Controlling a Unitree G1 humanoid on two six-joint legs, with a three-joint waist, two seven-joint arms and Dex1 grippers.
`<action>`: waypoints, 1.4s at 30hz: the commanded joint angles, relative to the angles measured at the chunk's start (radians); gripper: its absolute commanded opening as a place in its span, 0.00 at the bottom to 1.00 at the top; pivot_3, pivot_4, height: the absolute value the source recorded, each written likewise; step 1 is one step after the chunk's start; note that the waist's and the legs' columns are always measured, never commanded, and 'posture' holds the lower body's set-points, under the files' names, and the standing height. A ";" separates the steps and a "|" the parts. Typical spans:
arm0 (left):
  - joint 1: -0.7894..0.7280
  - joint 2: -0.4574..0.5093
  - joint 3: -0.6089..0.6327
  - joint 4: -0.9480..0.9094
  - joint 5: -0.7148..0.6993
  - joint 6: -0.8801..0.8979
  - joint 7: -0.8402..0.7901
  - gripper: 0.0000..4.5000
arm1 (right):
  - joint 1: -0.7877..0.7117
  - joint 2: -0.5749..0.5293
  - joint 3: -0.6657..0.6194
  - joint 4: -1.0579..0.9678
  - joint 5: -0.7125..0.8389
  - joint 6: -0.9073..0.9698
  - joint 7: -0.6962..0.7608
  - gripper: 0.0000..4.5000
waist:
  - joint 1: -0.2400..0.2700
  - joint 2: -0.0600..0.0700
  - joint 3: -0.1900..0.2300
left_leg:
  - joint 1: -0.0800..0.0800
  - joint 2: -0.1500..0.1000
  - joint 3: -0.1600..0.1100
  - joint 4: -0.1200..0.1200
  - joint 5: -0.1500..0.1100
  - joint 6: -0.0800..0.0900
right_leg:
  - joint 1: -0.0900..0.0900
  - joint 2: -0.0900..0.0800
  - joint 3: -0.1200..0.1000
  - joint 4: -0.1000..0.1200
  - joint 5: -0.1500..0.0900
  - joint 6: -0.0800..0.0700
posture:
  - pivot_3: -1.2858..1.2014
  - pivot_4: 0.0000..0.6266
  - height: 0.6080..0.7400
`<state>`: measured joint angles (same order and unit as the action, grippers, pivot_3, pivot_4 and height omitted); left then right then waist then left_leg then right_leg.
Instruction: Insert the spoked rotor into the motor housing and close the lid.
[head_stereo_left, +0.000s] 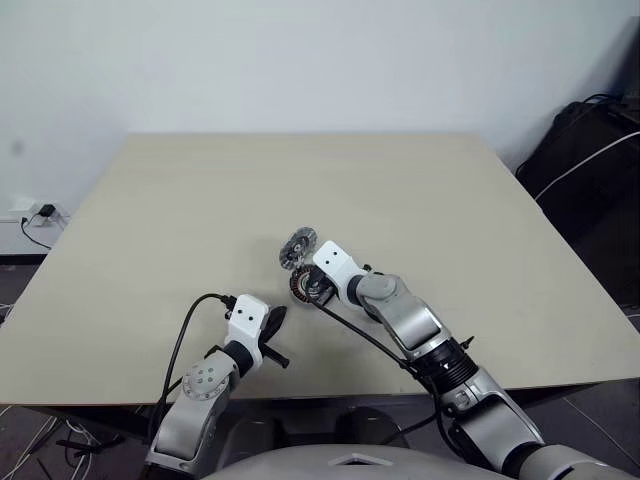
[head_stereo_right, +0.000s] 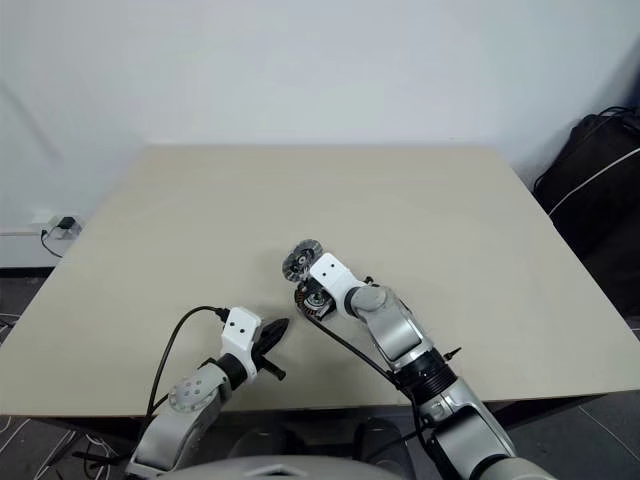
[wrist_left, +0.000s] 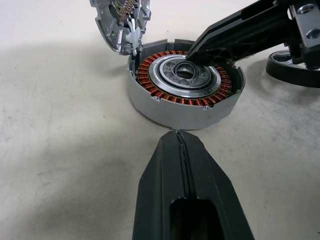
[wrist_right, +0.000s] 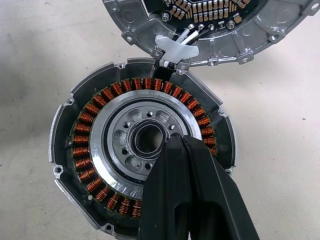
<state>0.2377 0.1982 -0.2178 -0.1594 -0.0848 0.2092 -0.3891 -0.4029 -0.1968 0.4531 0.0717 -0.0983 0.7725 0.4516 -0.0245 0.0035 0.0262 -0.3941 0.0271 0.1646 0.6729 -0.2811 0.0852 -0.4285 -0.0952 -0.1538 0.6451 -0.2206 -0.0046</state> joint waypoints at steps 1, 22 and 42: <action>-0.013 -0.004 -0.004 -0.016 -0.003 -0.013 -0.004 0.00 | 0.007 0.007 -0.009 -0.026 -0.001 -0.010 -0.006 0.01 | 0.000 0.000 0.000 | 0.000 0.000 0.000 0.000 0.000 0.000 | 0.000 0.000 0.000 0.000 0.000 0.000 | 0.52 0.00 1.00; -0.016 -0.010 -0.007 -0.018 -0.002 -0.004 -0.001 0.00 | 0.025 0.017 -0.022 -0.046 0.004 -0.049 -0.002 0.01 | 0.000 0.000 0.000 | 0.000 0.000 0.000 0.000 0.000 0.000 | 0.000 0.000 0.000 0.000 0.000 0.000 | 0.52 0.00 1.00; -0.013 -0.004 -0.010 -0.026 -0.003 0.003 -0.003 0.00 | 0.030 0.003 -0.037 -0.032 0.003 -0.040 -0.004 0.01 | 0.002 0.000 0.000 | 0.000 0.000 0.000 0.000 0.000 0.000 | 0.000 0.000 0.000 0.000 0.000 0.000 | 0.52 0.00 1.00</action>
<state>0.2335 0.1983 -0.2254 -0.1594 -0.0857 0.2152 -0.3933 -0.3662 -0.1893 0.4346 0.0565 -0.0931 0.7304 0.4513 -0.0225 0.0038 0.0264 -0.3943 0.0270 0.1645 0.6733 -0.2812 0.0854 -0.4283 -0.0955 -0.1537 0.6448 -0.2208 -0.0050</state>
